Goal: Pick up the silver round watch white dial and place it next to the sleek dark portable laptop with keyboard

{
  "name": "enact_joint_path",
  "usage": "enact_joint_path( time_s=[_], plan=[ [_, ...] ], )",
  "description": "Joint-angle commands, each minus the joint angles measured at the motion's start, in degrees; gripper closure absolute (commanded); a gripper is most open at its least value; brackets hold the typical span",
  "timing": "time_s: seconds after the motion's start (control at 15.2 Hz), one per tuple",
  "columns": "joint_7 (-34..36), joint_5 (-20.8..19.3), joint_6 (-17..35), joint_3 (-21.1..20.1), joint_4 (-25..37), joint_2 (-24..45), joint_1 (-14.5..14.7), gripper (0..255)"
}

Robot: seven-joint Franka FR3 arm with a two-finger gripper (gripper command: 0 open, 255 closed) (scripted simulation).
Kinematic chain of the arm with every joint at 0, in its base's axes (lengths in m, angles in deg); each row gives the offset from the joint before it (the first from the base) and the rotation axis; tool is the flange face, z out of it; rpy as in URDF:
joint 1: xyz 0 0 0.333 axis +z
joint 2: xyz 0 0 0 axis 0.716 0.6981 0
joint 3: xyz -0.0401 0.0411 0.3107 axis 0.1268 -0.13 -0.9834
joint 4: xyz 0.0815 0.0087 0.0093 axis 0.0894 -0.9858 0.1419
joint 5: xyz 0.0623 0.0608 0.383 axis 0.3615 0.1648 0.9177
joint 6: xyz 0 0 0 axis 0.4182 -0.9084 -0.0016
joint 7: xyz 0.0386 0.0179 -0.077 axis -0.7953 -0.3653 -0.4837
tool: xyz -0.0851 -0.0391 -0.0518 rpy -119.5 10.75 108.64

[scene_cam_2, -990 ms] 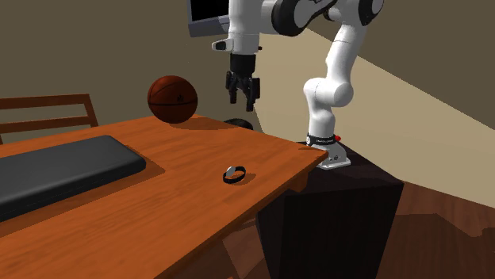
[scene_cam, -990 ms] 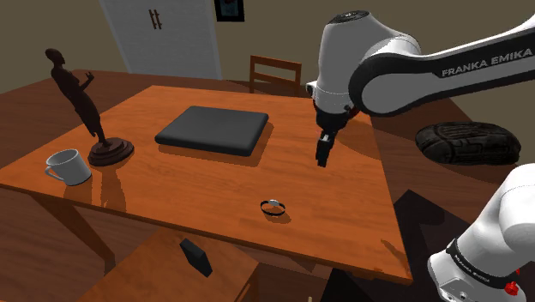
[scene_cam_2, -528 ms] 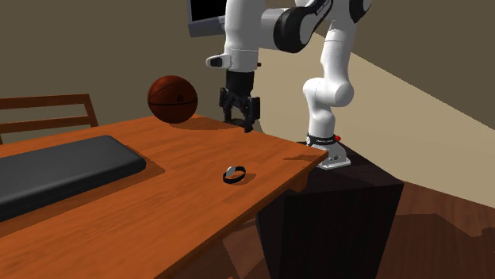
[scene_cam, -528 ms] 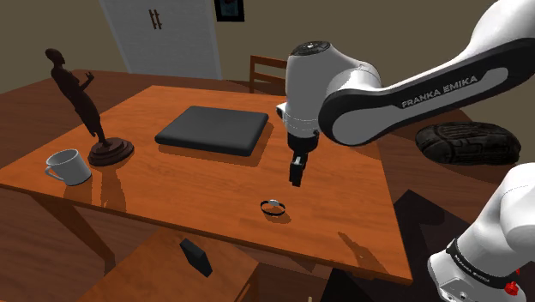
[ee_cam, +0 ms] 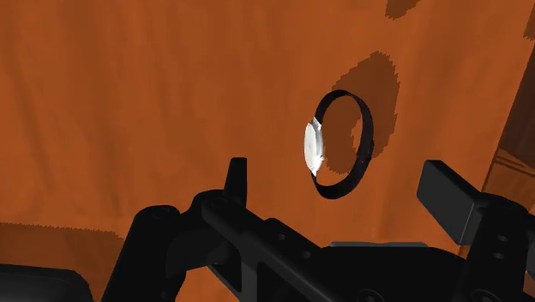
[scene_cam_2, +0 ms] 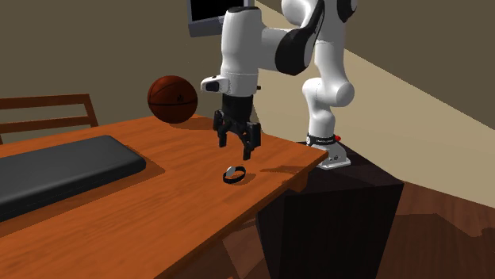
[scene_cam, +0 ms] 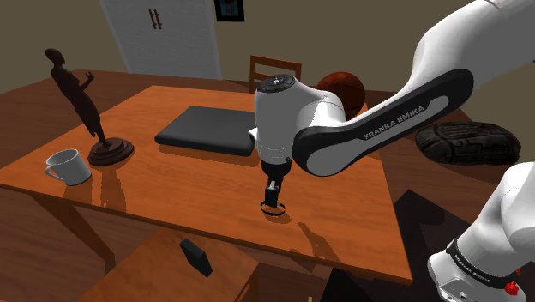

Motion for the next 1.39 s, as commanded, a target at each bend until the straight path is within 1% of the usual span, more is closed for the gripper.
enact_joint_path(
  time_s=[0.0, 0.33, 0.79, 0.86, 1.32],
  plan=[
    [0.35, -0.64, 1.33, 0.06, -0.54, 0.86, 0.04, 0],
    [1.44, -2.26, 4.46, 0.4, -1.9, 2.96, 0.08, 0],
    [1.44, -2.25, 4.45, 0.4, -1.9, 2.95, 0.08, 0],
    [1.44, -2.25, 4.45, 0.4, -1.9, 2.95, 0.08, 255],
    [1.43, -2.25, 4.45, 0.4, -1.91, 2.94, 0.08, 255]
  ],
)
